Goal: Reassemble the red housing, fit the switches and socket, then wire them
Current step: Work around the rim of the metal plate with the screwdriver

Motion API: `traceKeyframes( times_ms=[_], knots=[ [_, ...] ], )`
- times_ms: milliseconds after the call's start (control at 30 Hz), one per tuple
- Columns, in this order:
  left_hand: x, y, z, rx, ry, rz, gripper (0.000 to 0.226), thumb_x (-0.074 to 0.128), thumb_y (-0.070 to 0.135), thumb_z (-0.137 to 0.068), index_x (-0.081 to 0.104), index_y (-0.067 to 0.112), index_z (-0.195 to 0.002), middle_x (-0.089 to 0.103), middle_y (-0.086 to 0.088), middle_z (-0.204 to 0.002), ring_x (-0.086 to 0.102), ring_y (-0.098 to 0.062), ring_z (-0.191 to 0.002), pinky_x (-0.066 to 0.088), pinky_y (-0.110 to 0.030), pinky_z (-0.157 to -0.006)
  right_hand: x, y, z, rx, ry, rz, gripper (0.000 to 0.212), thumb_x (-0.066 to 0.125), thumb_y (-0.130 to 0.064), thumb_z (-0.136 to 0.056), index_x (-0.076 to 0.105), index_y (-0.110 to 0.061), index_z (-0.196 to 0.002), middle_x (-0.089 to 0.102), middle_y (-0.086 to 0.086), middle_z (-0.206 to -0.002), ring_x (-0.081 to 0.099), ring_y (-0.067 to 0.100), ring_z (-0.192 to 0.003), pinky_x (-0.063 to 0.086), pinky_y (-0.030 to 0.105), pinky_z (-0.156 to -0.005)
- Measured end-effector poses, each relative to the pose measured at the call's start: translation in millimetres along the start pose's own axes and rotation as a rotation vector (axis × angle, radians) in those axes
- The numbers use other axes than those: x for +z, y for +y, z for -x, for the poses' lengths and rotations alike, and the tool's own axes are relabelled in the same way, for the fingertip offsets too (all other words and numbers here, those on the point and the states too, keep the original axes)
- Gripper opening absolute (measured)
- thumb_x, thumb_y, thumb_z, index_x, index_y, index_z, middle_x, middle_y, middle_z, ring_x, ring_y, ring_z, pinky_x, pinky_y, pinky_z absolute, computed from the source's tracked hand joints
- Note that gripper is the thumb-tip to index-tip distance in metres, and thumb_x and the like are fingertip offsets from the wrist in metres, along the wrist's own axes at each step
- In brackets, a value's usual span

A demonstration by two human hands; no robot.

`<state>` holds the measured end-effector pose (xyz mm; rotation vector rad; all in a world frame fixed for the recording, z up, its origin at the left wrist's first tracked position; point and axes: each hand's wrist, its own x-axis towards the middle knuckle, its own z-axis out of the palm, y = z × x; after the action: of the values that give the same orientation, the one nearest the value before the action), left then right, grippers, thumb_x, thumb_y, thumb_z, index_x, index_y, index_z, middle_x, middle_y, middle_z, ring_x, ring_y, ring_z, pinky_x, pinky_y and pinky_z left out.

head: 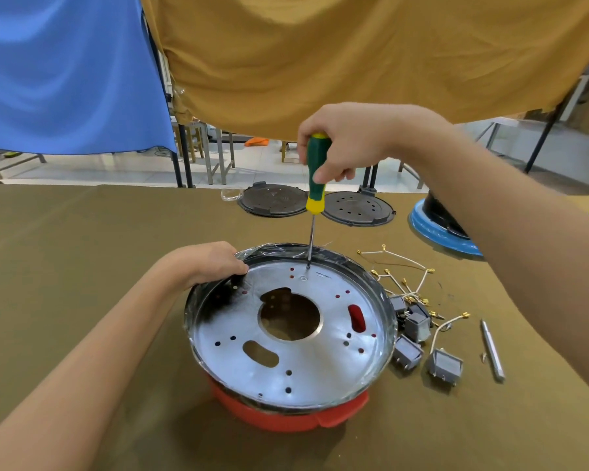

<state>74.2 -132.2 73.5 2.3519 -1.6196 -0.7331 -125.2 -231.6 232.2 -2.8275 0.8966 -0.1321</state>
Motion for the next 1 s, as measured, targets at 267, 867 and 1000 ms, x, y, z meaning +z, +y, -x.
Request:
traceKeyframes(
  times_ms=[267,867,1000],
  knots=[
    [0,1,1,0.002,-0.005,-0.015,0.030,0.052,0.030,-0.099,0.062,0.001,-0.101,0.066,-0.012,-0.106,0.060,-0.026,-0.092,0.047,-0.040,-0.090,4,7,-3,0.163,0.036,0.195,0.033,0.070,-0.039,-0.079,0.068,-0.008,-0.066,0.062,-0.001,-0.046,0.049,0.017,-0.042,0.039,0.023,-0.045],
    [1,1,-2,-0.020,0.000,-0.031,0.028,0.052,0.028,-0.098,0.061,0.001,-0.097,0.061,-0.009,-0.096,0.053,-0.025,-0.083,0.040,-0.033,-0.077,7,5,-4,0.182,0.040,0.057,0.027,0.064,-0.036,-0.088,0.063,-0.010,-0.089,0.067,0.004,-0.073,0.053,0.016,-0.053,0.044,0.025,-0.047],
    [0,1,-3,-0.030,0.003,-0.067,0.027,0.051,0.029,-0.097,0.059,0.003,-0.091,0.056,-0.008,-0.090,0.048,-0.025,-0.078,0.035,-0.033,-0.073,4,9,8,0.054,0.058,-0.054,0.013,0.069,-0.028,-0.089,0.065,-0.017,-0.095,0.069,0.003,-0.083,0.062,0.005,-0.049,0.049,0.019,-0.049]
  ],
)
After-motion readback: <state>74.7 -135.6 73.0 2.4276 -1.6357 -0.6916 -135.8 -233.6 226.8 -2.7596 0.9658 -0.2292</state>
